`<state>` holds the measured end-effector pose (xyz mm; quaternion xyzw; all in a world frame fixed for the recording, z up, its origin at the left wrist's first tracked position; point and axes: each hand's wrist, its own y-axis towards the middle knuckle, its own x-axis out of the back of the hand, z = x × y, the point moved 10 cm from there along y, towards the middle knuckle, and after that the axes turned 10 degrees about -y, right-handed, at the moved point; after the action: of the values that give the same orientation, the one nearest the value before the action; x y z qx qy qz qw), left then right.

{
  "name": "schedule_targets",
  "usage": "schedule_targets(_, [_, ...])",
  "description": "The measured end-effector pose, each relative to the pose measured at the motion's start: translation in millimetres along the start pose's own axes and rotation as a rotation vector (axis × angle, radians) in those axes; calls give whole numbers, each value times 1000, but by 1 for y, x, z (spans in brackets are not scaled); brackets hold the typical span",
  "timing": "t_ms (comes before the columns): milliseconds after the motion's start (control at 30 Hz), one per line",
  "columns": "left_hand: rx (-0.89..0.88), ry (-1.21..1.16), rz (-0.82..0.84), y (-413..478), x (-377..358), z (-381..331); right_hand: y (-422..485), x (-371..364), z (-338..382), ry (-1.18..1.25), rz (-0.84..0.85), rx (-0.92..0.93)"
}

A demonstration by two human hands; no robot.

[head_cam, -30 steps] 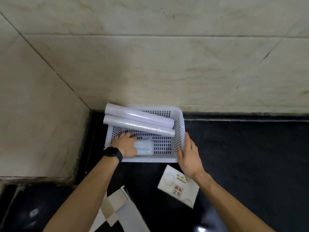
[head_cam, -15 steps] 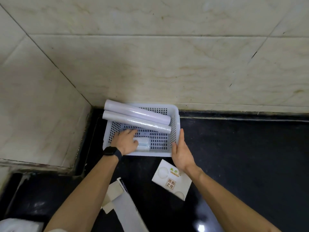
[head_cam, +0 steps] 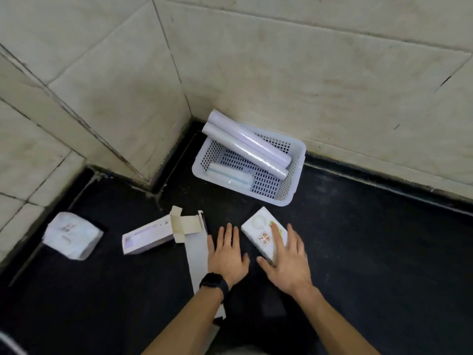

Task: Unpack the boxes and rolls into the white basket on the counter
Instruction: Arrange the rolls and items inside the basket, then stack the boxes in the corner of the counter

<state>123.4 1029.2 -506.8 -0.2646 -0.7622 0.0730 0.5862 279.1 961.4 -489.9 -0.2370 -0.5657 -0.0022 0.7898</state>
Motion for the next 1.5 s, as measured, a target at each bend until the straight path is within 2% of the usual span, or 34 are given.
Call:
schedule_targets(133, [15, 73, 91, -8, -24, 7, -1, -6, -6, -63, 51, -17])
schedule_targets(267, [-8, 49, 70, -9, -14, 5, 2, 0, -5, 59, 100, -24])
schedule_targets(367, [-63, -64, -50, -22, 16, 6, 2, 11, 2, 317, 115, -35])
schedule_targets(500, [-77, -252, -319, -54, 78, 48, -12, 30, 58, 704, 160, 100])
schedule_targets(600, [81, -341, -447, -75, 116, 125, -19, 40, 126, 846, 264, 184])
schedule_targets(767, [410, -411, -655, -104, 163, 277, -7, 41, 258, 813, 410, 340])
schedule_targets(867, [592, -437, -641, -103, 169, 346, 13, 31, 327, 733, 436, 376])
schedule_targets(933, [655, -461, -589, -92, 167, 376, 30, 23, 361, 616, 379, 400])
schedule_targets(1033, [764, -570, -461, -70, 153, 419, 65, -2, 406, 298, 260, 420])
schedule_targets(1167, [870, -875, -382, -49, 129, 450, 109, -31, 444, -89, 177, 379])
schedule_targets(1267, [879, -743, -347, -44, 119, 458, 132, -39, 481, -257, 39, 468])
schedule_targets(1367, [878, -617, -401, -46, 112, 463, 149, -41, 516, -343, -93, 531])
schedule_targets(1500, [871, -547, -410, -41, 112, 463, 161, -62, 545, -492, -141, 609])
